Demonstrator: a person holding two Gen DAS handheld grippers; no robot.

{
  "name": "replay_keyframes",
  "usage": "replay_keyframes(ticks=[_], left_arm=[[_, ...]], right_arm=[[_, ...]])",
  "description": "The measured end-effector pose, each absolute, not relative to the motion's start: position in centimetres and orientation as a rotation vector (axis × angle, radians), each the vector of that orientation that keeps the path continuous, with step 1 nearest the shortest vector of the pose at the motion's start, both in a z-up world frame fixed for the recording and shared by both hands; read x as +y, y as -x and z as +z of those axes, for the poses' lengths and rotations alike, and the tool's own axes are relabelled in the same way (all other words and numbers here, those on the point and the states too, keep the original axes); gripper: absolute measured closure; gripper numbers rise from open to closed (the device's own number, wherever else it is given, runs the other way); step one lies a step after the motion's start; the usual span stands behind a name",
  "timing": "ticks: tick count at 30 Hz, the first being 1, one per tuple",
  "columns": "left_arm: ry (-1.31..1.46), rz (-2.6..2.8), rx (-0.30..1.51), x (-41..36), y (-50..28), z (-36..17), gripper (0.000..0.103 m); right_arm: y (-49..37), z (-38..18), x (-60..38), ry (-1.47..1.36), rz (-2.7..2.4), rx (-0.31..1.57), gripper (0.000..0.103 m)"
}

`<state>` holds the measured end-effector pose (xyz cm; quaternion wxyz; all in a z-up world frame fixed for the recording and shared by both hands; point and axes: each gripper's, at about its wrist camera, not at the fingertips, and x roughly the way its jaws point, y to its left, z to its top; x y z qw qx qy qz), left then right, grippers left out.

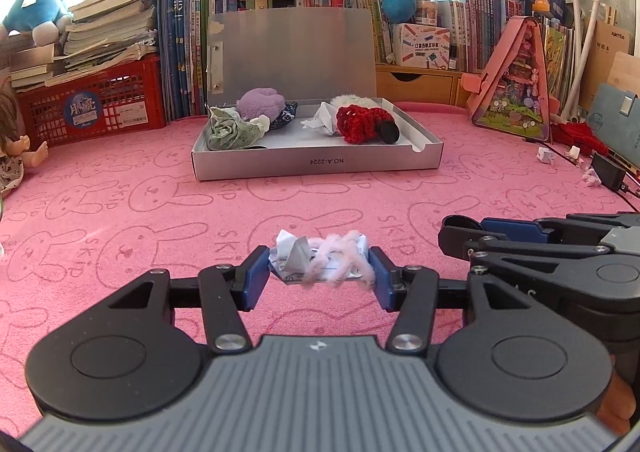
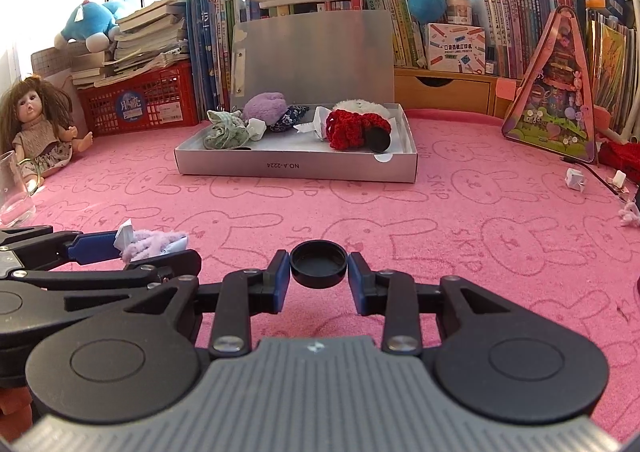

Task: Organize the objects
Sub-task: 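Lift and carry the paper bundle and black lid with both tools to the box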

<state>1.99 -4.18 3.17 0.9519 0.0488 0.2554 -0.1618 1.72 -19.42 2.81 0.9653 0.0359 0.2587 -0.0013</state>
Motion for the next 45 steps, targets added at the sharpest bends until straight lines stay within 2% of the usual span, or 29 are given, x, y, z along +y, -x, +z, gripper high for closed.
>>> replay_keyframes(ticks=[25,45], left_arm=[[-0.050,-0.283,0.496,-4.1,-9.1,4.8,0.043],[-0.056,-0.258,0.482,-4.3,-11.5,5.3,0.043]], right_arm=[[-7.6,4.4,-19.1,-0.058,-0.017,0.468,0.065],[-8.8,5.1,-19.7,-0.063,-0.011,0.442,0.065]])
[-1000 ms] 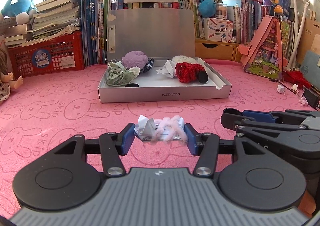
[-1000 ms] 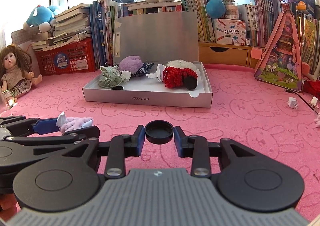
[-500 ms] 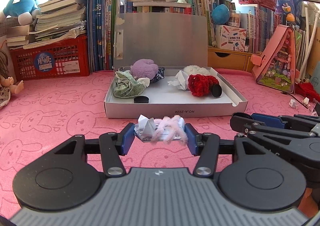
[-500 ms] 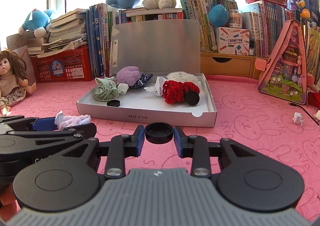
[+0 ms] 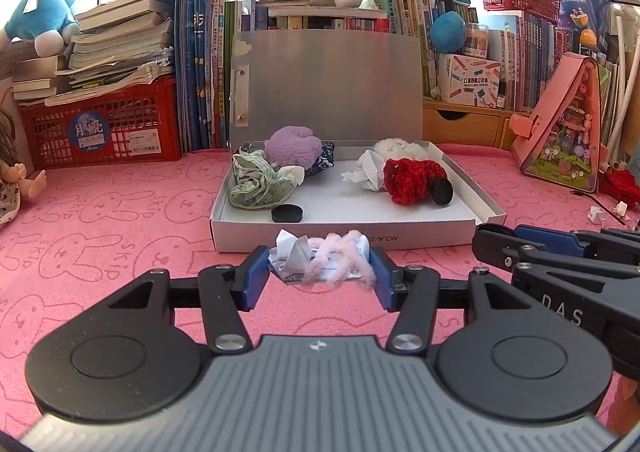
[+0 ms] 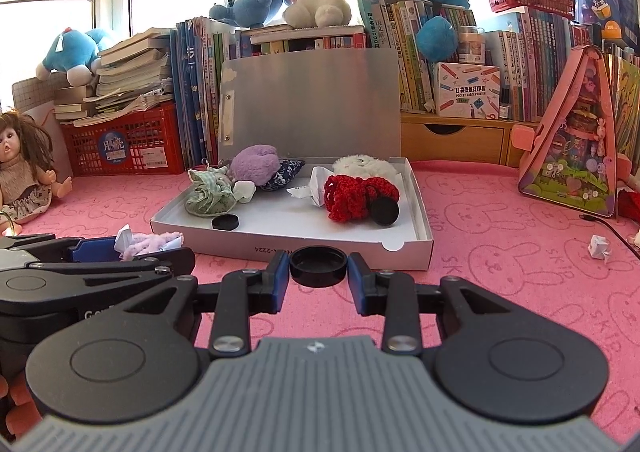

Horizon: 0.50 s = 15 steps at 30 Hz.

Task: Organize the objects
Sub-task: 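Lift and carry the paper bundle and black lid with both tools to the box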

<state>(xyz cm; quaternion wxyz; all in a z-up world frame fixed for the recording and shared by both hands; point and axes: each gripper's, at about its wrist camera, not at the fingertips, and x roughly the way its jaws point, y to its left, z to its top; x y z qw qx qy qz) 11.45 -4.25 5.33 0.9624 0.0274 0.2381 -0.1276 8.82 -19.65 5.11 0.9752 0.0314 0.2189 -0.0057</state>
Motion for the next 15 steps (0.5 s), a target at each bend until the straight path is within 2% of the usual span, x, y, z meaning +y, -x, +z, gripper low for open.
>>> replay_keyframes(ticks=[15], left_arm=[[-0.067,-0.253,0.472,-5.0,-13.7,6.2,0.043]], right_arm=[[-10.5,5.9,-19.7,-0.057,-0.006,0.428,0.064]])
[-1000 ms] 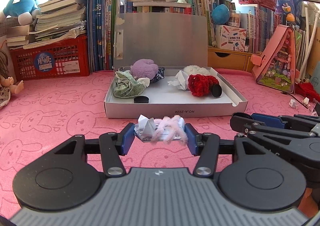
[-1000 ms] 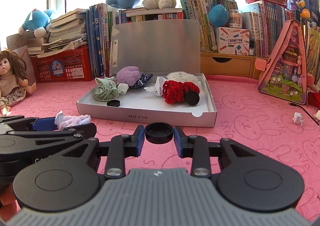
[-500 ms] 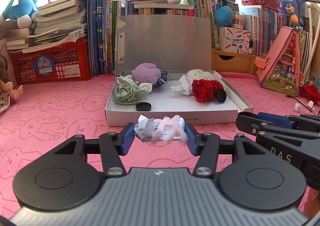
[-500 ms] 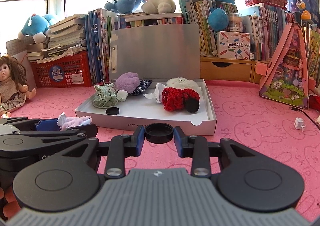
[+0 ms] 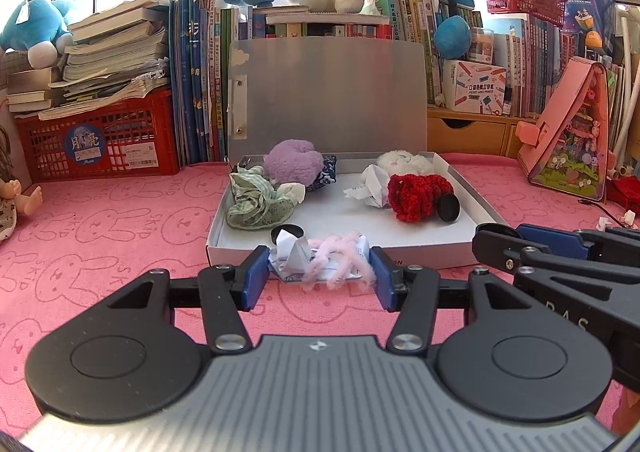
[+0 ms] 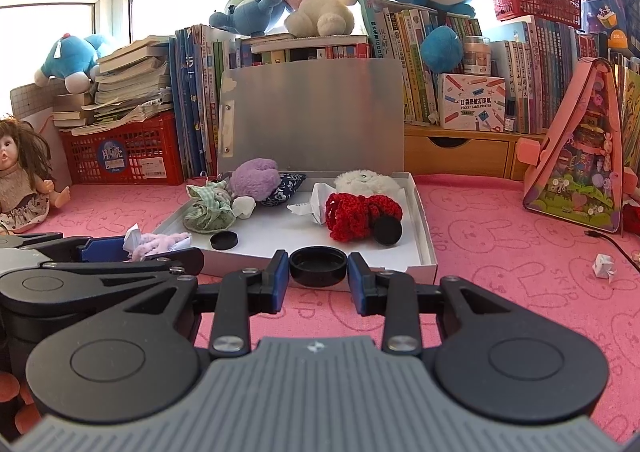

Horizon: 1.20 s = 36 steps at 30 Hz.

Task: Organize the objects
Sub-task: 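Lift and carry the paper bundle and black lid with both tools to the box, then lower both held items into the box and open both tools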

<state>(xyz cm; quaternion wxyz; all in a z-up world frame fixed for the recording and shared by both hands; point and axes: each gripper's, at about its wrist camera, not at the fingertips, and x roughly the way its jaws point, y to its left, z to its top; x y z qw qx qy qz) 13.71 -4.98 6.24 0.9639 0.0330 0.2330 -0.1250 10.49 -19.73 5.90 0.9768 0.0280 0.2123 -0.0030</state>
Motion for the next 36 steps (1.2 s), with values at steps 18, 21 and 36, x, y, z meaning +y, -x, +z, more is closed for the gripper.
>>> replay_keyframes(ticks=[18,21,36], left_arm=[[-0.062,-0.245,0.457,-5.5,-16.6,6.8,0.043],[-0.068,-0.236,0.451,-5.6,-17.4,6.8,0.043],[-0.071,-0.229,0.478,-6.5,-21.3,5.6,0.043]], right_arm=[[-12.9,6.6,-20.6,-0.102,-0.031,0.406,0.065],[-13.5,6.6,-20.8,-0.102,-0.034,0.407,0.065],[-16.5,5.5,-22.3,-0.135,-0.035,0.450,0.065]])
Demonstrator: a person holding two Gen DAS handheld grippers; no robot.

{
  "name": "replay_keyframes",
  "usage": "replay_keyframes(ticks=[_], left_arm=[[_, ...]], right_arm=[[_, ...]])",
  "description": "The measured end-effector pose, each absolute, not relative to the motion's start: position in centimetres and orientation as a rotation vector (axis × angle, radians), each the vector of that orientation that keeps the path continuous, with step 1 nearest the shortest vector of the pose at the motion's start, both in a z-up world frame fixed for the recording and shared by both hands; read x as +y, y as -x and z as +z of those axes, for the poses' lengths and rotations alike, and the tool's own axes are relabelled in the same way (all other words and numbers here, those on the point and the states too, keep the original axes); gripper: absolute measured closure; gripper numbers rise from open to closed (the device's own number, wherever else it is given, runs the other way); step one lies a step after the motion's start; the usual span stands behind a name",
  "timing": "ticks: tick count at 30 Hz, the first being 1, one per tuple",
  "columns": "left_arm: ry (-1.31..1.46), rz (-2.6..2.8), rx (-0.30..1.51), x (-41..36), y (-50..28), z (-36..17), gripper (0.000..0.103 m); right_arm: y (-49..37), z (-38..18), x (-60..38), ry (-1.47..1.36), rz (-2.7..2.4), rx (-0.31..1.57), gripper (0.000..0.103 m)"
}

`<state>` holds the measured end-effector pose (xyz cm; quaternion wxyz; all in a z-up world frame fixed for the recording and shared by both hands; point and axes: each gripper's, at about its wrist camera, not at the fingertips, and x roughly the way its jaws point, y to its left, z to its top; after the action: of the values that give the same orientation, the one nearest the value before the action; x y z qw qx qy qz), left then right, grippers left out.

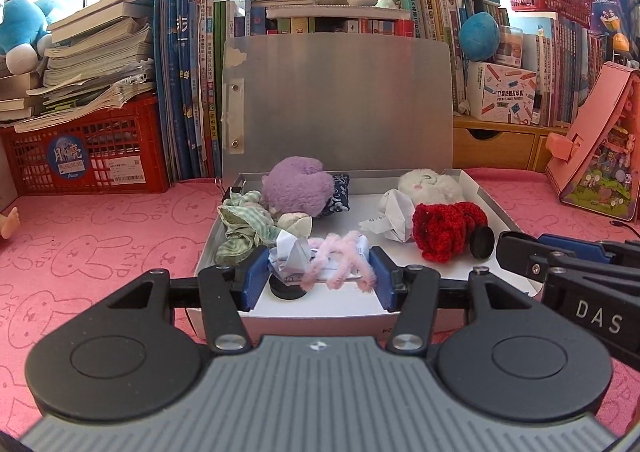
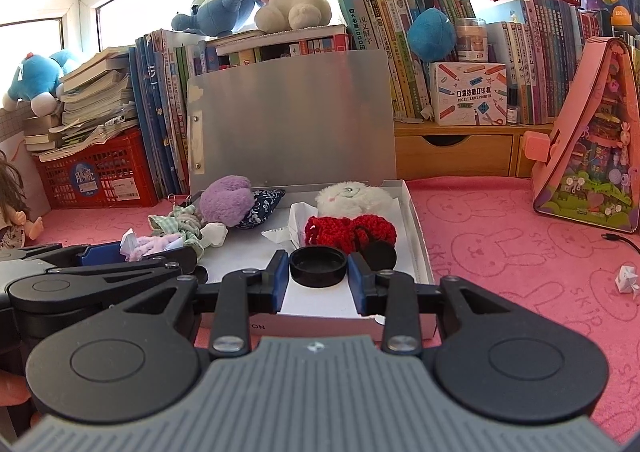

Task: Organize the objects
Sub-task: 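Lower both held items into the box and open both tools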

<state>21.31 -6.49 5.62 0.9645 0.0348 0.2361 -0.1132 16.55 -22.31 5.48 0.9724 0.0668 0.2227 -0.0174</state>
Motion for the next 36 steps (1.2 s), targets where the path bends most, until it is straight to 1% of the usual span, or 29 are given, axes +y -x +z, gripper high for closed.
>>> replay_keyframes(ticks=[24,36], left_arm=[[-0.088,-0.194,0.556,-6.2,-25.7,3.4,0.043],[-0.086,-0.176,0.593,-5.8,-26.7,2.0,0.043]], right_arm=[[-19.3,3.9,-23.3,-0.144,-0.007,0.501,0.065],[-20.3,2.4,-23.6,-0.153,-0.026,0.547,0.065]])
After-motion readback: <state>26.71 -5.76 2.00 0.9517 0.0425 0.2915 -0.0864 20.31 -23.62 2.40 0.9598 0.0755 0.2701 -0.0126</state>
